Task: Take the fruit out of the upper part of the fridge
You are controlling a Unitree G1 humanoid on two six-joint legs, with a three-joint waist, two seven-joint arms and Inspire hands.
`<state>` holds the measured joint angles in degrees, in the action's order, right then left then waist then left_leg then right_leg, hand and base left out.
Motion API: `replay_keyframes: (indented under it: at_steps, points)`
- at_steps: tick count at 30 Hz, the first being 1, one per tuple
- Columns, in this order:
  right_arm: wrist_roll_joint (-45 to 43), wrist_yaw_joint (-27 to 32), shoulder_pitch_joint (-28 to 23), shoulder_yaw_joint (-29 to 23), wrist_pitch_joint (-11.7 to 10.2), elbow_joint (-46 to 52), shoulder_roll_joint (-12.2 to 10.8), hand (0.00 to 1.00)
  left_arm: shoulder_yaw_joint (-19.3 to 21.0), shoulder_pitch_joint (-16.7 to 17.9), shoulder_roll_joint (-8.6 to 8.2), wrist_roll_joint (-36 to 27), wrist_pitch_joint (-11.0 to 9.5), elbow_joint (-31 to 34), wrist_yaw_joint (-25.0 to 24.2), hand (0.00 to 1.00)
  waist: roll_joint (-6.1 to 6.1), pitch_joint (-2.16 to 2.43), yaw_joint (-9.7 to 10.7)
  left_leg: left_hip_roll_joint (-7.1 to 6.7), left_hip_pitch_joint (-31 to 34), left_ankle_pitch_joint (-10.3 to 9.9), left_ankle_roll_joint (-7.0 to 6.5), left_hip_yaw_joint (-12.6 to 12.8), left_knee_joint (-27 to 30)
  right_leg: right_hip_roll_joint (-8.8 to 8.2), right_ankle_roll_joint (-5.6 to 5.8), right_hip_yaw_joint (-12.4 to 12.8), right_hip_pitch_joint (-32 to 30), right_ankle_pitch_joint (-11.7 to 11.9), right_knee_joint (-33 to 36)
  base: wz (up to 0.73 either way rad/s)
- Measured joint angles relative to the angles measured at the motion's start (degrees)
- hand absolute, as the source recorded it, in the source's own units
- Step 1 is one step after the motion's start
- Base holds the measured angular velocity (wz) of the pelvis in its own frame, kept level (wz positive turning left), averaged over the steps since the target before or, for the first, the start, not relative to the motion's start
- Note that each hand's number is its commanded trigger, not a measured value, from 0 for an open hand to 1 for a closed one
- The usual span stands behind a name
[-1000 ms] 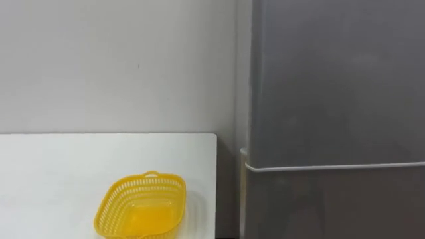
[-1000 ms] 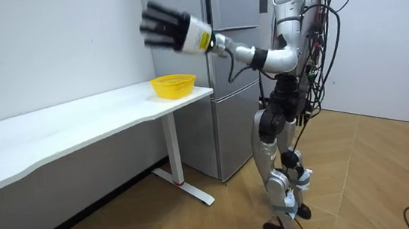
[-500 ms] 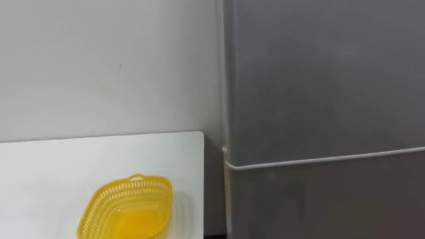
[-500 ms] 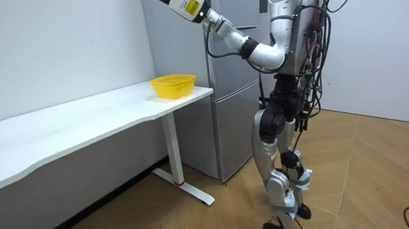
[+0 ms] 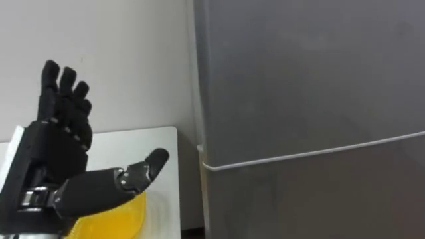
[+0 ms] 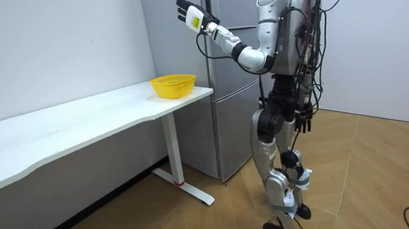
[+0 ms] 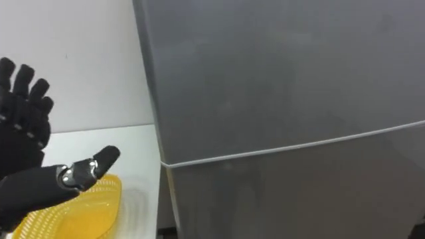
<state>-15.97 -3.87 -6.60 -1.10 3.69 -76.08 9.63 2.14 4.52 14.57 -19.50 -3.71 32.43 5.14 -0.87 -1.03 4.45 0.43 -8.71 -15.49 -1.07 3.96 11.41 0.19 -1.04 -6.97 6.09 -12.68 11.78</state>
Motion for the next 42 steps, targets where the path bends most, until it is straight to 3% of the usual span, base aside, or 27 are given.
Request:
replay_keyframes:
  at_steps: [13,15,17,22,26,30,42]
  points:
    - [0.2,-0.1,0.1,2.1,0.4,-2.0,0.0,0.00,-4.7,0.0,-0.88,-0.4,4.1,-0.6,-8.4,0.00,0.39,0.19,0.4,0.05,-0.5,0.0,0.00,0.5,-0.1,0.02,-0.01,0.3,0.4,0.0,0.1,-0.01]
    - [0.1,-0.6,-0.2,2.1,1.3,-2.0,-0.1,0.00,-5.1,0.0,-0.99,-0.4,4.9,-0.6,-10.4,0.00,0.86,0.77,0.6,0.05,-0.5,0.0,0.00,0.6,-0.1,0.06,-0.02,0.2,0.4,0.0,0.0,0.00]
    - [0.2,-1.0,-0.2,2.1,1.5,-1.9,-0.1,0.00,-5.5,0.0,-1.08,-1.2,5.4,-0.6,-11.9,0.00,1.06,0.99,0.6,0.05,-0.5,0.0,0.00,0.6,-0.1,0.03,-0.02,0.2,0.4,0.0,0.0,0.00]
    - [0.0,-2.0,-0.2,2.1,1.7,-1.4,-0.1,0.00,-6.4,0.0,-1.12,-1.2,6.4,-0.6,-15.2,0.00,1.53,0.98,0.7,0.12,-0.5,0.0,0.00,0.6,0.0,0.01,-0.09,0.0,0.5,0.1,0.1,0.00]
    - [0.0,-2.3,0.0,2.3,2.4,-1.3,-0.2,0.00,-6.9,0.0,-1.15,-1.3,6.7,-0.6,-17.9,0.00,1.28,1.11,0.7,0.13,-0.5,0.0,0.00,0.7,0.0,0.03,-0.09,0.0,0.5,0.1,0.2,0.00]
    - [-0.1,-2.4,0.6,2.8,2.6,-1.4,-0.2,0.00,-6.9,0.0,-1.15,-1.3,7.3,-0.6,-20.5,0.00,1.02,0.95,1.2,0.14,-0.5,0.0,0.00,0.7,0.0,0.04,-0.10,0.4,0.9,0.1,0.1,0.00]
    - [0.1,-2.3,1.3,3.5,2.6,-1.5,-0.1,0.00,-6.6,-0.2,-1.08,-1.3,7.4,-0.6,-21.6,0.00,0.53,0.84,1.4,0.09,0.0,0.0,0.00,0.6,0.1,0.01,-0.06,0.3,0.7,0.1,0.0,0.00]
